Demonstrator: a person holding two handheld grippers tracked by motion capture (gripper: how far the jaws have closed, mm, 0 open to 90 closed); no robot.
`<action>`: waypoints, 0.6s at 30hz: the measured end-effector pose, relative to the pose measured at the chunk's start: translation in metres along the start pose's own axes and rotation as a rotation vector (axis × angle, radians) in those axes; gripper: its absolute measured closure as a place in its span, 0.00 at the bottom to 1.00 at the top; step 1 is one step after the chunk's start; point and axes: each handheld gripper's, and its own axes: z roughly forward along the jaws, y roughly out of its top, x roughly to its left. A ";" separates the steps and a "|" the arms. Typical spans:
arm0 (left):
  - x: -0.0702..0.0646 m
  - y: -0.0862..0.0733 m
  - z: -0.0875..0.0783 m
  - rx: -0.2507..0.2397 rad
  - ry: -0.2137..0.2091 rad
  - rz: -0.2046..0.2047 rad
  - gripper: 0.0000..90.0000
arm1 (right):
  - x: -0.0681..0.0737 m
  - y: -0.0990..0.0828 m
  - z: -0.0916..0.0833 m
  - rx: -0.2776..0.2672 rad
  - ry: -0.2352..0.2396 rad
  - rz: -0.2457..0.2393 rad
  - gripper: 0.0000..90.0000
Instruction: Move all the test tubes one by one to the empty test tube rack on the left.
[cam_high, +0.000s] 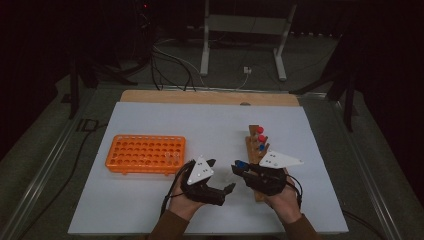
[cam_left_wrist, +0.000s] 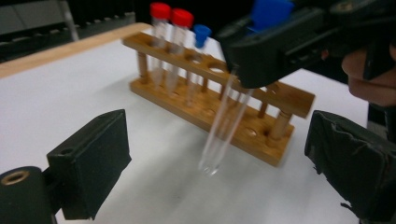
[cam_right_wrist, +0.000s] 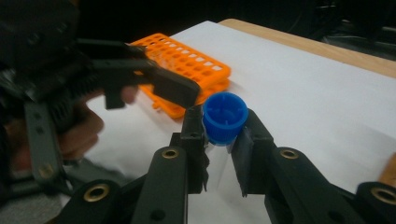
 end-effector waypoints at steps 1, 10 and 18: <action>-0.001 0.000 0.001 0.001 0.000 0.005 0.14 | 0.001 0.000 0.001 0.001 0.009 -0.001 0.84; -0.004 -0.002 0.000 0.002 -0.019 0.041 0.70 | 0.007 -0.002 0.006 0.016 0.044 -0.015 0.84; -0.005 -0.003 0.000 -0.004 -0.043 0.043 0.83 | 0.009 -0.002 0.008 0.021 0.064 -0.018 0.85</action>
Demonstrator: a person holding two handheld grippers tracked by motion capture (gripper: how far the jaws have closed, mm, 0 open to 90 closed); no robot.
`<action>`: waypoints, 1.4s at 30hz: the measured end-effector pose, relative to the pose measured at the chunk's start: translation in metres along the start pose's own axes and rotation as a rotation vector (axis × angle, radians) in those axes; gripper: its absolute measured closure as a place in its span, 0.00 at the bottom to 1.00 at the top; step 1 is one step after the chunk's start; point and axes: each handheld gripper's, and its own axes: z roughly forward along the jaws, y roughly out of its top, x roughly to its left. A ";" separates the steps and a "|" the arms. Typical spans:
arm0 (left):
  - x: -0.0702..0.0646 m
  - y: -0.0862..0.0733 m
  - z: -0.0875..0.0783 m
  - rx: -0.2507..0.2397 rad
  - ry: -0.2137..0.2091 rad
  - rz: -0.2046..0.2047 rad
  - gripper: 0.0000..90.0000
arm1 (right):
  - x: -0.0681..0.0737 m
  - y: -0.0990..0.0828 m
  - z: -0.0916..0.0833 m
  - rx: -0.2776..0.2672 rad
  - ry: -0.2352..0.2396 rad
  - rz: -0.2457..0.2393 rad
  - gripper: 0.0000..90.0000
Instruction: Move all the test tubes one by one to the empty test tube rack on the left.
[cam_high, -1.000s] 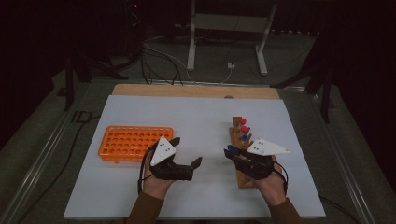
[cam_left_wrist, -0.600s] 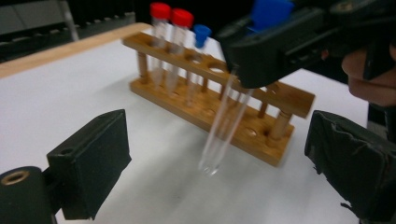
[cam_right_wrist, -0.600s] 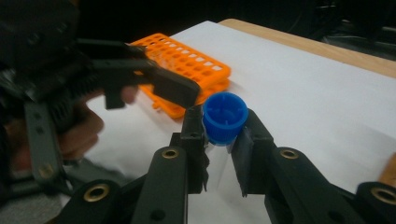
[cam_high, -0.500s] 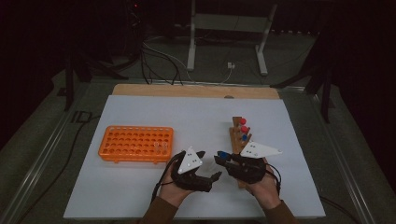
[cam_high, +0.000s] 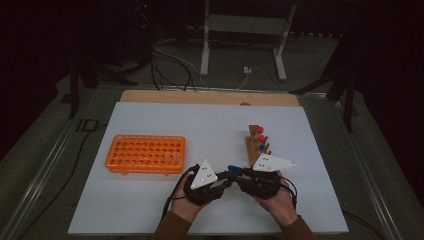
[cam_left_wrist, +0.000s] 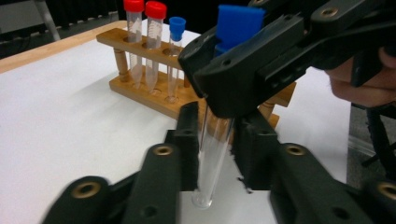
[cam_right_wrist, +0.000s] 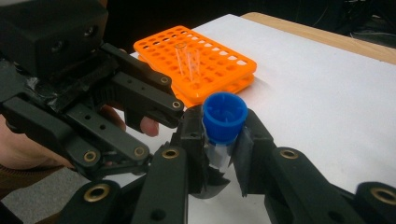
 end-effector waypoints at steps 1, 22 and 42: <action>0.000 0.000 0.000 -0.001 -0.003 0.001 0.84 | 0.000 0.000 0.000 0.000 0.000 0.000 0.85; 0.027 -0.005 -0.032 -0.030 0.095 -0.043 0.86 | -0.029 0.000 -0.023 -0.101 -0.079 0.097 0.16; 0.072 -0.012 -0.097 -0.126 0.264 -0.135 0.85 | -0.049 -0.003 -0.039 -0.116 -0.197 0.150 0.00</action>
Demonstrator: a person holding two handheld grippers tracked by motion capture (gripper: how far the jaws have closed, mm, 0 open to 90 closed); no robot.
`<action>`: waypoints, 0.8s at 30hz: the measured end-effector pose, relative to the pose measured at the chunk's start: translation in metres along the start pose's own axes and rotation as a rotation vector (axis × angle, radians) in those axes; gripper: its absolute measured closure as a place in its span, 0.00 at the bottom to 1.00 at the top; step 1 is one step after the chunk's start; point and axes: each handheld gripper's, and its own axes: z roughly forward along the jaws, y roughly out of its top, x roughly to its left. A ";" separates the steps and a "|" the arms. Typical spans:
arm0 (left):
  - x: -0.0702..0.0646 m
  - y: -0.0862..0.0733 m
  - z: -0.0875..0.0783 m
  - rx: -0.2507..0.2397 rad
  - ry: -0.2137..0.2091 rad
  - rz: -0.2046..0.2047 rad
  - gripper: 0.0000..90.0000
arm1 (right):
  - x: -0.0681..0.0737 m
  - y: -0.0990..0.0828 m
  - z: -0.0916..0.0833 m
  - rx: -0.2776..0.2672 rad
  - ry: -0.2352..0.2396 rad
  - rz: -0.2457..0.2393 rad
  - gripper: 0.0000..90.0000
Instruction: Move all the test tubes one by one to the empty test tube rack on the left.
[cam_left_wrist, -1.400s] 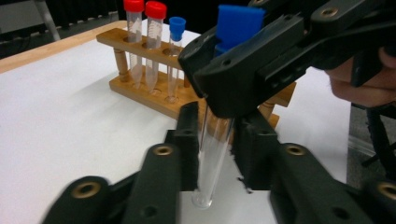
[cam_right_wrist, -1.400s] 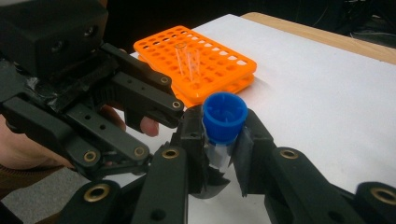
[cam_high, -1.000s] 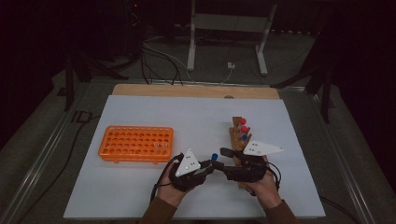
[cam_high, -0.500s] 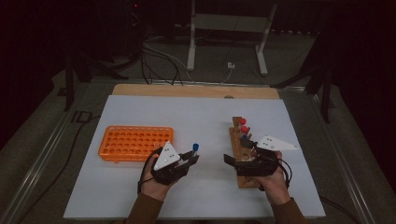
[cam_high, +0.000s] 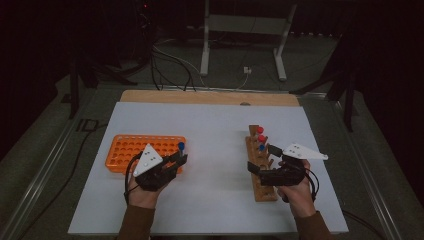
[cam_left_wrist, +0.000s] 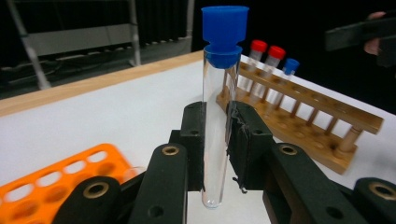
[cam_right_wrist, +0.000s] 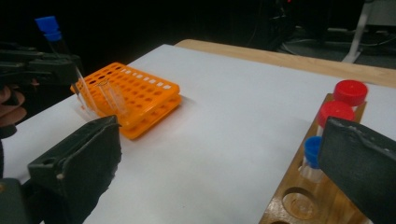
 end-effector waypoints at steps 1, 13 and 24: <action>0.002 0.000 -0.002 -0.005 0.007 -0.006 0.85 | 0.000 0.000 0.000 -0.002 0.001 -0.002 0.00; 0.021 -0.006 -0.013 -0.002 0.092 -0.025 0.85 | -0.001 0.000 -0.003 -0.011 -0.004 -0.001 0.00; 0.032 -0.016 -0.014 0.008 0.155 -0.028 0.85 | -0.003 0.001 -0.005 -0.018 -0.007 0.001 0.00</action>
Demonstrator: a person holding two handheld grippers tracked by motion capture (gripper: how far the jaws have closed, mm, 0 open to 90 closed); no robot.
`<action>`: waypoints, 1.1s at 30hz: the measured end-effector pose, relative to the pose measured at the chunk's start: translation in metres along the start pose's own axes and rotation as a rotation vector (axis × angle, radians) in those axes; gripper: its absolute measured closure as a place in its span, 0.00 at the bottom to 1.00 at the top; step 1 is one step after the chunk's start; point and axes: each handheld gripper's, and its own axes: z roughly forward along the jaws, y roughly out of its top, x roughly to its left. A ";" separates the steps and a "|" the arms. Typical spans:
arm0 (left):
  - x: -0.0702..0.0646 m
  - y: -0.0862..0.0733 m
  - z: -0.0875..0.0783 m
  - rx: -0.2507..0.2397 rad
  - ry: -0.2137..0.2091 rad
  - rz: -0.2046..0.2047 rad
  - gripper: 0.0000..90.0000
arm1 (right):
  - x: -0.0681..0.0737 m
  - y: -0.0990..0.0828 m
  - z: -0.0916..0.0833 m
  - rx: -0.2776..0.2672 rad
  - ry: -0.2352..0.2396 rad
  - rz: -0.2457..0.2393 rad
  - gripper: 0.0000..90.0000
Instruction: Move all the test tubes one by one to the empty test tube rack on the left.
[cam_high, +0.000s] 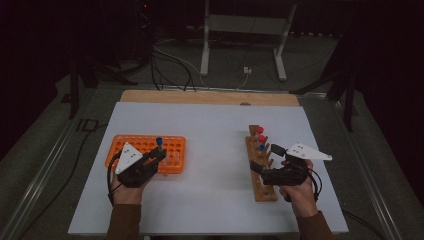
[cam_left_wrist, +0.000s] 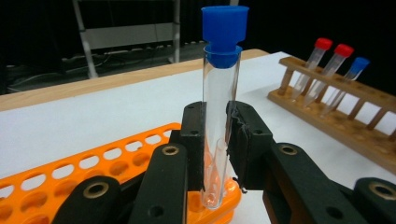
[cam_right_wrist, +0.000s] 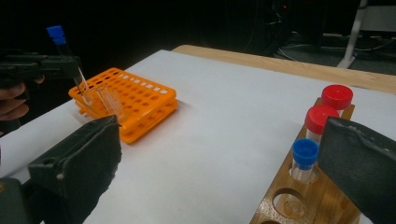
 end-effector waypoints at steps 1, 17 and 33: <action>0.001 -0.001 0.001 0.000 0.005 0.002 0.85 | 0.000 0.000 0.000 0.000 0.000 -0.001 0.00; 0.012 -0.020 0.021 0.051 0.070 -0.011 0.85 | 0.001 0.000 0.001 0.000 0.003 -0.004 0.00; 0.010 -0.033 0.031 0.215 0.081 0.026 0.86 | -0.001 -0.002 0.001 0.007 0.001 0.001 0.00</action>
